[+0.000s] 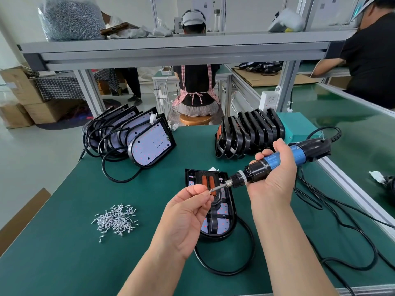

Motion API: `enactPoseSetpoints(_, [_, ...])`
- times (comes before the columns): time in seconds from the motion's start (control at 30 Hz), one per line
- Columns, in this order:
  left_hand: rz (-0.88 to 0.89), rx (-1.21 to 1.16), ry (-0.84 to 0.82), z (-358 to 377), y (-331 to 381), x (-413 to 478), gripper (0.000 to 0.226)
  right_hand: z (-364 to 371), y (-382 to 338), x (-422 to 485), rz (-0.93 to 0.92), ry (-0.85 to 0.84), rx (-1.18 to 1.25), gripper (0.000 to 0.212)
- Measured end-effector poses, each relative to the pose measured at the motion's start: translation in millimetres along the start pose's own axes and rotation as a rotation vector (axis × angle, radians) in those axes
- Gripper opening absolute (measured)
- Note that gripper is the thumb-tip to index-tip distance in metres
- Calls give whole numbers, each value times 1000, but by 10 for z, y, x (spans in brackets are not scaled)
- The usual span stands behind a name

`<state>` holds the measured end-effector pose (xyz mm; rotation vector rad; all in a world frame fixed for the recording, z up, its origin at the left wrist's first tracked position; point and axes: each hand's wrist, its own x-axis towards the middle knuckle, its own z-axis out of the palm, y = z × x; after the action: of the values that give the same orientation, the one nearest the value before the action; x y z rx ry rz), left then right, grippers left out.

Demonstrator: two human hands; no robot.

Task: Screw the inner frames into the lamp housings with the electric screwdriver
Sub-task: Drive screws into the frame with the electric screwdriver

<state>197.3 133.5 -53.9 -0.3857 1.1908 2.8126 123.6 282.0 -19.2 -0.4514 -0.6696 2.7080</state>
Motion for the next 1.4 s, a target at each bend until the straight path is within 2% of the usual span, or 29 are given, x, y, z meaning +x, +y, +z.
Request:
enactPoseSetpoints(0.27, [60, 21, 7, -12, -48, -12, 14, -3, 6, -15, -17, 5, -30, 21])
enactPoseSetpoints(0.43, [323, 333, 92, -3, -149, -56, 32, -5, 11, -3, -50, 30, -87, 24])
enactPoseSetpoints(0.53, [502, 464, 121, 20, -200, -58, 31, 12, 36, 8, -43, 79, -123, 28])
enactPoseSetpoints(0.63, [602, 588, 136, -16, -244, -51, 35, 5, 73, 10, -34, 122, -153, 33])
enactPoseSetpoints(0.77, [672, 691, 136, -81, -276, -26, 40, -15, 75, 35, -7, 160, -134, 31])
enactPoseSetpoints(0.93, [677, 750, 116, -101, -224, 51, 41, 7, 93, 63, 6, 146, -108, 28])
enactPoseSetpoints(1.07, [754, 848, 148, -202, -141, 134, 31, 68, 110, 97, -45, 105, -157, 31])
enactPoseSetpoints(1.13, [688, 892, 249, -298, -78, 260, 34, 92, 111, 134, -94, 94, -168, 28])
enactPoseSetpoints(1.2, [467, 906, 314, -381, -7, 408, 40, 123, 129, 158, -145, 75, -195, 24])
enactPoseSetpoints(1.27, [241, 974, 287, -438, 31, 534, 64, 169, 169, 175, -190, 45, -219, 20])
enactPoseSetpoints(1.33, [102, 1072, 238, -439, 52, 628, 95, 248, 222, 201, -226, 2, -237, 18])
enactPoseSetpoints(1.4, [55, 1122, 227, -411, 75, 715, 101, 339, 282, 234, -268, -49, -254, 20])
